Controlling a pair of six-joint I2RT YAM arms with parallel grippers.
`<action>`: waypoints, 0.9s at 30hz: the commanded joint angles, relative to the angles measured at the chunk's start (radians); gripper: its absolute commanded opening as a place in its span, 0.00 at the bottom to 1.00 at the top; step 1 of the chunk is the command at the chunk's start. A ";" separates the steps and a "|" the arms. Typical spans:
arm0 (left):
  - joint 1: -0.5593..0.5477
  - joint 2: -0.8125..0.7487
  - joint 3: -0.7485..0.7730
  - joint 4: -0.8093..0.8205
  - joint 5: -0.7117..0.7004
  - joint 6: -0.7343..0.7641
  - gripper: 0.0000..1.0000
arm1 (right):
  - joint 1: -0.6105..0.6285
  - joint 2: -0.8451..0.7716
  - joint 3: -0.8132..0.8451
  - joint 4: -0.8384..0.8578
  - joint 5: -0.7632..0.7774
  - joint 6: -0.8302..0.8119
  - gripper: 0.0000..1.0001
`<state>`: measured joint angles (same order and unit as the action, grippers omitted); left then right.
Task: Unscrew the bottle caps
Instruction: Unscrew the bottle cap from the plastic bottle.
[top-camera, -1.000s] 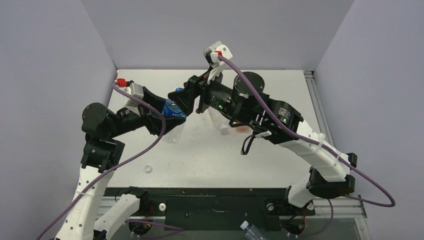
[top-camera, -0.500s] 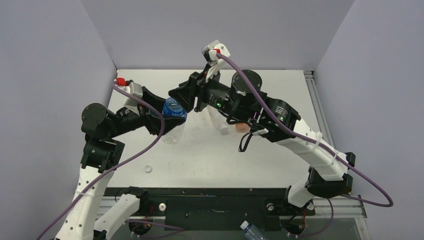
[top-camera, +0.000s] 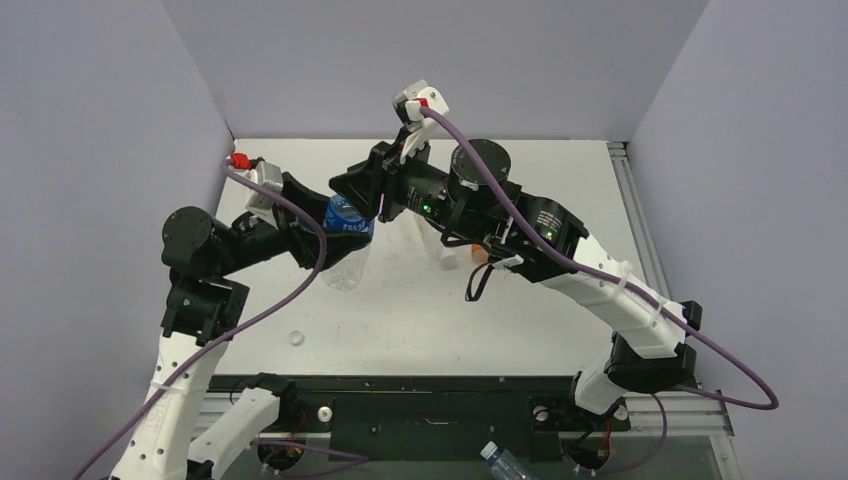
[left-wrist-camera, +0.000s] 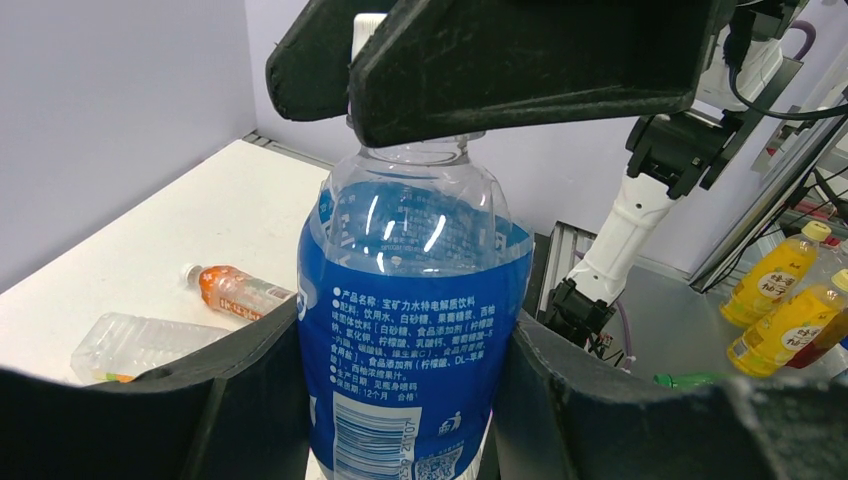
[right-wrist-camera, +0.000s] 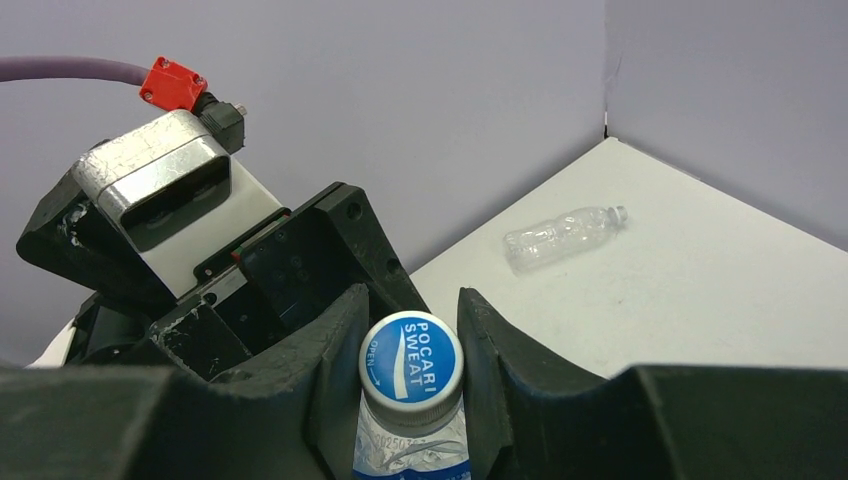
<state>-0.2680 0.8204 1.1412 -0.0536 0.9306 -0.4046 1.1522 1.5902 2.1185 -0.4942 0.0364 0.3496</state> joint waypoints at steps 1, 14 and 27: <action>-0.013 -0.023 0.008 0.076 0.023 -0.003 0.09 | -0.005 -0.021 -0.002 0.078 0.014 0.002 0.04; -0.018 -0.013 0.023 0.217 0.109 -0.239 0.07 | -0.078 -0.158 -0.176 0.350 -0.540 0.015 0.00; -0.046 -0.007 0.099 0.200 0.182 -0.310 0.03 | -0.106 -0.168 -0.167 0.426 -0.920 0.044 0.00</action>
<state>-0.3191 0.8082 1.2026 0.1188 1.1305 -0.6998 1.0550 1.4677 1.9057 -0.1005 -0.7048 0.3645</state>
